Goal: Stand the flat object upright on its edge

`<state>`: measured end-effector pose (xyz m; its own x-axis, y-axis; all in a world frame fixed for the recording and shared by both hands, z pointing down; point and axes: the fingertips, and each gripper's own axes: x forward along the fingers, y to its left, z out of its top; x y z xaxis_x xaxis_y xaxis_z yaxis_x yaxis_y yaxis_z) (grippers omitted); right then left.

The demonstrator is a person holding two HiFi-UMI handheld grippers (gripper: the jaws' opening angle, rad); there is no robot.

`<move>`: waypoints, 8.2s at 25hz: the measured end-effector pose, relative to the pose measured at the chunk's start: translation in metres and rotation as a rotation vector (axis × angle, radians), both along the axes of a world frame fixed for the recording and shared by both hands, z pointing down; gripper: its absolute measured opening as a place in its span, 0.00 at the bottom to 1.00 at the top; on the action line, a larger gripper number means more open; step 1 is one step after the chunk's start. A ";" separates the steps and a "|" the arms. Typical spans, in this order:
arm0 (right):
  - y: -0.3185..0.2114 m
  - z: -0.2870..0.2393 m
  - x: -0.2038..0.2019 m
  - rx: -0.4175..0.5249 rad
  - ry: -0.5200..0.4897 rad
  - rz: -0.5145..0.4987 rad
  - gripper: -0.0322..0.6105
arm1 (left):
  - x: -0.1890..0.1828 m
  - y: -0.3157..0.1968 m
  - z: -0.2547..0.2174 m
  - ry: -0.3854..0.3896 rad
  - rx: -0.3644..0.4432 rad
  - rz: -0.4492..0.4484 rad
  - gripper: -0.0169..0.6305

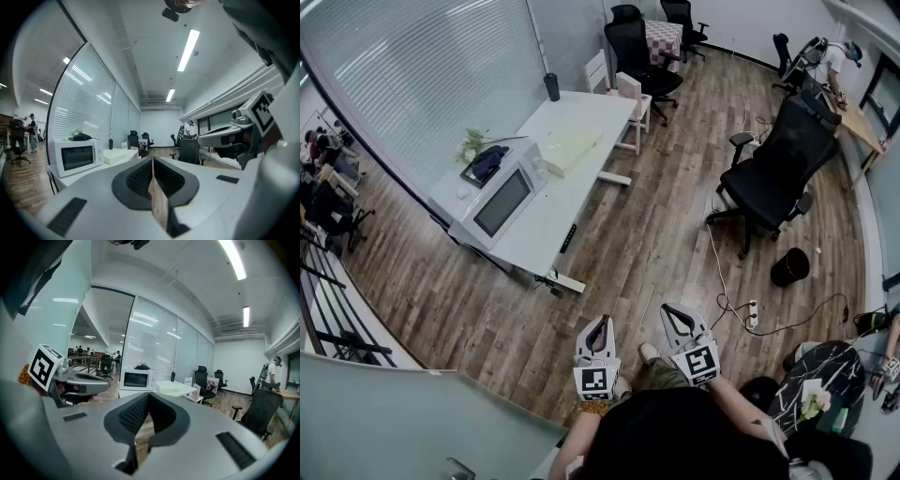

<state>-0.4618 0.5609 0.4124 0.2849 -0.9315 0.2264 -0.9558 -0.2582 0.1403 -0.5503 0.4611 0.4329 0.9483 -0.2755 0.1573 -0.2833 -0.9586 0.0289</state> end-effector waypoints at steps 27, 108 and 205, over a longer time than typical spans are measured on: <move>0.035 0.043 0.219 0.026 -0.207 0.110 0.06 | 0.138 0.018 0.006 -0.054 0.051 -0.067 0.05; -0.732 0.148 0.648 -0.282 -0.150 -0.682 0.06 | 0.418 -0.568 0.158 -0.083 -0.511 -0.906 0.06; -0.748 0.124 0.659 -0.445 -0.156 -0.883 0.15 | 0.510 -0.574 0.262 0.052 -1.137 -0.742 0.19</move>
<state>0.1972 -0.1873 0.5364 -0.5309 -0.6162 0.5818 -0.7957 0.5986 -0.0921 -0.0398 -0.1129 0.6950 0.6462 -0.4624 0.6071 -0.6926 -0.0214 0.7210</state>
